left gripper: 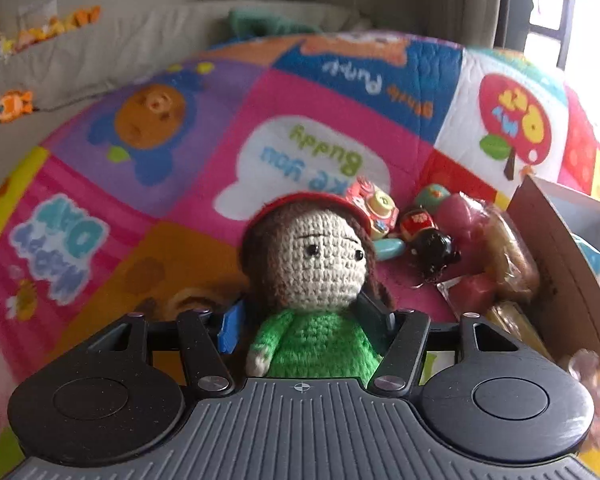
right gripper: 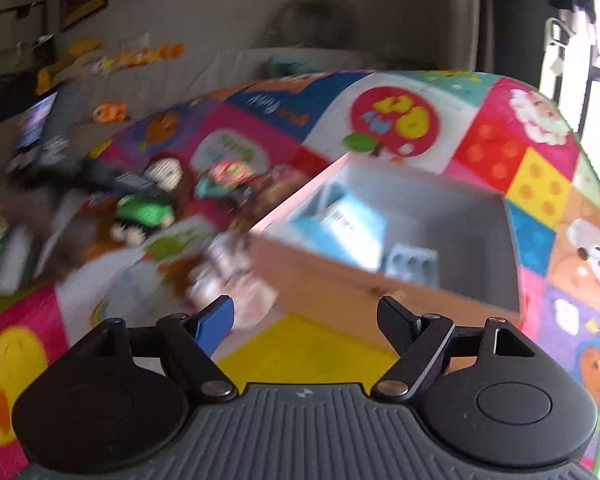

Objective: Organize objects
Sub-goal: 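Grasp the crochet doll with the left gripper while the right grasps the lace scrunchie, then place the doll into the pink box with the left gripper while the right drops the scrunchie in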

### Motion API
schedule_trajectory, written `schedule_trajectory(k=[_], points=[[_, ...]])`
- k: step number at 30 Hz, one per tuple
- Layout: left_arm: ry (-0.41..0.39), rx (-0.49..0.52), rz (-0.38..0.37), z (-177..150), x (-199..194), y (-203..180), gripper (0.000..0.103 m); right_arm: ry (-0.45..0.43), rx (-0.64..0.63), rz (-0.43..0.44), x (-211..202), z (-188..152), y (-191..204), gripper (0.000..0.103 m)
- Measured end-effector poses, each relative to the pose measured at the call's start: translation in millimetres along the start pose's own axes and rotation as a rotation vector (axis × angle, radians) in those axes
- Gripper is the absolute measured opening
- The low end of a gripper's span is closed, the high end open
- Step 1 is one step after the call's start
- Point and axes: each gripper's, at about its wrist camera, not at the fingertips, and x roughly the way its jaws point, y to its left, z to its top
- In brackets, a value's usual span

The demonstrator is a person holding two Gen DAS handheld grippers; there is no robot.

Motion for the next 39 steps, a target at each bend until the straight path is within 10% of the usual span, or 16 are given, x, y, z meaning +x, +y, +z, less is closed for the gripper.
schedule_trajectory(k=[11, 15, 20, 28, 39], points=[[0.060, -0.047, -0.202, -65, -59, -2, 0.056, 0.009, -0.135, 0.004, 41, -6, 46, 0.074], [0.085, -0.053, -0.307, -104, -99, -3, 0.056, 0.045, -0.123, 0.038, 61, -3, 54, 0.050], [0.042, -0.022, -0.267, -123, -116, -12, 0.056, 0.084, -0.081, 0.082, 64, 0, 58, 0.016], [0.027, -0.027, -0.249, -123, -117, -15, 0.056, 0.081, -0.130, 0.066, -8, -27, 38, 0.015], [0.000, 0.048, -0.449, -94, -141, -70, 0.054, -0.023, 0.102, -0.122, -91, -62, -31, 0.015]])
